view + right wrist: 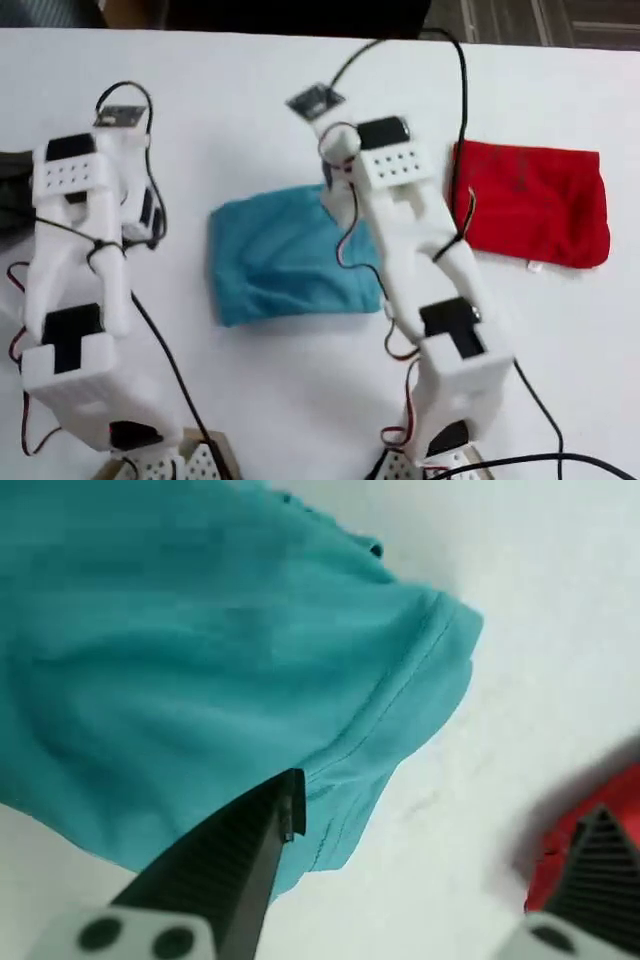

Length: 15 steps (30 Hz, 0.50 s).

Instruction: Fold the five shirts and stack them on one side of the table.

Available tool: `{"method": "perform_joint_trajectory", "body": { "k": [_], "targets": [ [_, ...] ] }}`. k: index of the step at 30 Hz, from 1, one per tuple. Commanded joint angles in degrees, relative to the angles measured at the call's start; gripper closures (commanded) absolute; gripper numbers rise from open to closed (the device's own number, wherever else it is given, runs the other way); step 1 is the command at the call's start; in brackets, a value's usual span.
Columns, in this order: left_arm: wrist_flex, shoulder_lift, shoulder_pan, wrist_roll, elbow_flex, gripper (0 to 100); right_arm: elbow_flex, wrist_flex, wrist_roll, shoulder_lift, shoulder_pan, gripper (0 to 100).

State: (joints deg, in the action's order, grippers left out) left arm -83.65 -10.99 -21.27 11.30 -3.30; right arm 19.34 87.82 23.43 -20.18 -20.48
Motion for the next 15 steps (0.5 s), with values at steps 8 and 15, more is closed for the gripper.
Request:
{"method": "perform_joint_trajectory", "body": {
  "k": [8,15],
  "targets": [
    [3.52,0.88,-0.44,-0.44,-0.22,88,12.75,7.52,-17.32,-10.95,-1.71,58.8],
    [6.86,0.88,-0.53,-0.44,-0.57,88,12.84,7.08,-22.51,-14.11,-4.7,58.8]
  ]
}}
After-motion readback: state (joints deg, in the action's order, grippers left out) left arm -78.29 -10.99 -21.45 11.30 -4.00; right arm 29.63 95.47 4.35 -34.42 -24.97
